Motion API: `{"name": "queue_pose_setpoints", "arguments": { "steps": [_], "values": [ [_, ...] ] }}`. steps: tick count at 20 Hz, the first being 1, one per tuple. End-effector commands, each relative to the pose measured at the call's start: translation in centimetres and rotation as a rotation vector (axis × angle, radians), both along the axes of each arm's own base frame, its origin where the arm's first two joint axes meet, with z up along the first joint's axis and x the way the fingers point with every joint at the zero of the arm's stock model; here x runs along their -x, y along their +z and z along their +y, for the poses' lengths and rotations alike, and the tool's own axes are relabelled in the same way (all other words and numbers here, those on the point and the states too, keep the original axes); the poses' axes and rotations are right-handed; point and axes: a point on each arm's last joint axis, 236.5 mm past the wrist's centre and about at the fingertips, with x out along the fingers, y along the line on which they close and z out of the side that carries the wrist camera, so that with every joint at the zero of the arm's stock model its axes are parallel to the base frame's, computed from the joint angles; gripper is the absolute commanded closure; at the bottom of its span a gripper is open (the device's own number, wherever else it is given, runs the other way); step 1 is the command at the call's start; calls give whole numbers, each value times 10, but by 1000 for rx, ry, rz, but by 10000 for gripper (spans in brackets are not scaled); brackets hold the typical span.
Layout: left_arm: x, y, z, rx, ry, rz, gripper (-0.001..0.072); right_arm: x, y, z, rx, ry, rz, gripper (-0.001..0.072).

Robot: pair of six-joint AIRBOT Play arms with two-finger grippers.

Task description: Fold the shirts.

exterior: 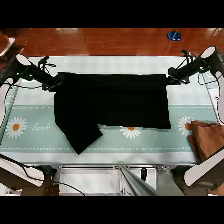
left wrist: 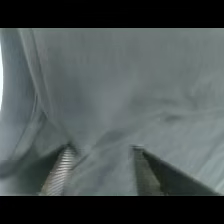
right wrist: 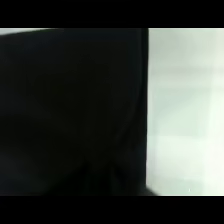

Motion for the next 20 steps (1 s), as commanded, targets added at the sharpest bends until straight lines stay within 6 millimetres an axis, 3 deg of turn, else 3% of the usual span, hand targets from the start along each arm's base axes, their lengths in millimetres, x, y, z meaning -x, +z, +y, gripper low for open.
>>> {"name": "queue_pose_setpoints", "arguments": {
  "steps": [1,3,6,8,9,10,11,12,13,16,20],
  "values": [
    [40,0,15,-62,-101,148,199,23,7,-1,-6,6,84,296],
    [61,18,38,-123,-111,193,198,33,32,-21,57,5,64,296],
    [80,50,60,-149,-50,94,198,51,70,-62,183,-86,-17,296],
    [113,52,76,-163,27,51,198,77,77,-76,210,-161,-70,296],
    [140,45,83,-163,76,58,198,95,74,-77,207,-205,-95,296],
    [167,32,89,-156,132,86,199,110,70,-69,171,-247,-122,296],
    [198,17,90,-124,200,130,199,126,65,-49,90,-265,-161,296],
    [222,3,81,-53,263,160,199,139,61,-26,10,-267,-201,296],
    [234,-4,65,39,303,152,199,152,54,-11,-40,-282,-209,296],
    [241,-13,24,245,389,89,199,181,35,22,-159,-310,-178,296],
    [229,-27,-4,299,439,41,200,191,30,31,-189,-302,-148,302]
  ]
}}
